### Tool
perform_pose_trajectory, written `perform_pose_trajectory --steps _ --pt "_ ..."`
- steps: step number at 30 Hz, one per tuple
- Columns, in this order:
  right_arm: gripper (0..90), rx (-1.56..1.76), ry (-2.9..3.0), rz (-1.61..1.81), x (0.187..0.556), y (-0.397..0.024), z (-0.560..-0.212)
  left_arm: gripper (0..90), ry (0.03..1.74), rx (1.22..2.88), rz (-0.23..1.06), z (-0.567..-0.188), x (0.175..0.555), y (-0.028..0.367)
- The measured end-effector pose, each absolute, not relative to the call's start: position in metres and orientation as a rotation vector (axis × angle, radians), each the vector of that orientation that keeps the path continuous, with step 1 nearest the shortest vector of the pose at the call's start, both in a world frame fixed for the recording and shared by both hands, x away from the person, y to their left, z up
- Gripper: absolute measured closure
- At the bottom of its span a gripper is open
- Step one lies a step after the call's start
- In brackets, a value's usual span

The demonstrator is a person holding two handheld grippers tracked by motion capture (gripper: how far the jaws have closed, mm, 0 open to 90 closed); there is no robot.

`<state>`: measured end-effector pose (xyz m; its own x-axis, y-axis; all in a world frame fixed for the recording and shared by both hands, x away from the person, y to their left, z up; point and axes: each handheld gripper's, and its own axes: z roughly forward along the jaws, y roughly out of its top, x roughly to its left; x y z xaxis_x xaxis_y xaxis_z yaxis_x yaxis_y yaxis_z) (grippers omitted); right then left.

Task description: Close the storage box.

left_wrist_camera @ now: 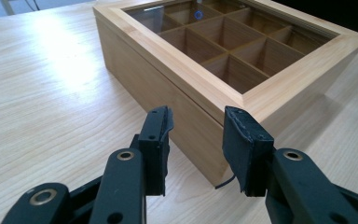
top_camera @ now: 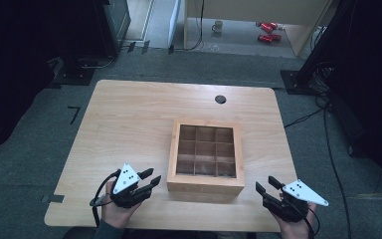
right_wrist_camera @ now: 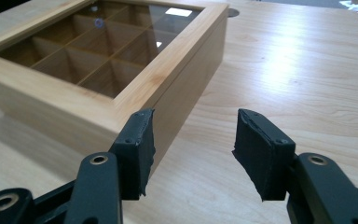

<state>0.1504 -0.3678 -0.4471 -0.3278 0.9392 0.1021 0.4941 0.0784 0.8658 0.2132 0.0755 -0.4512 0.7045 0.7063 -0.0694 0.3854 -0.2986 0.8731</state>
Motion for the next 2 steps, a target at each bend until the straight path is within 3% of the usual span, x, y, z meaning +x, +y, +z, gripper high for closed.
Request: perform_pose_trajectory --steps 2 --pt "46.6 1.408 1.861 1.177 0.1526 -0.3691 -0.4447 61.2 0.848 1.92 0.414 -0.4509 0.2143 0.0771"
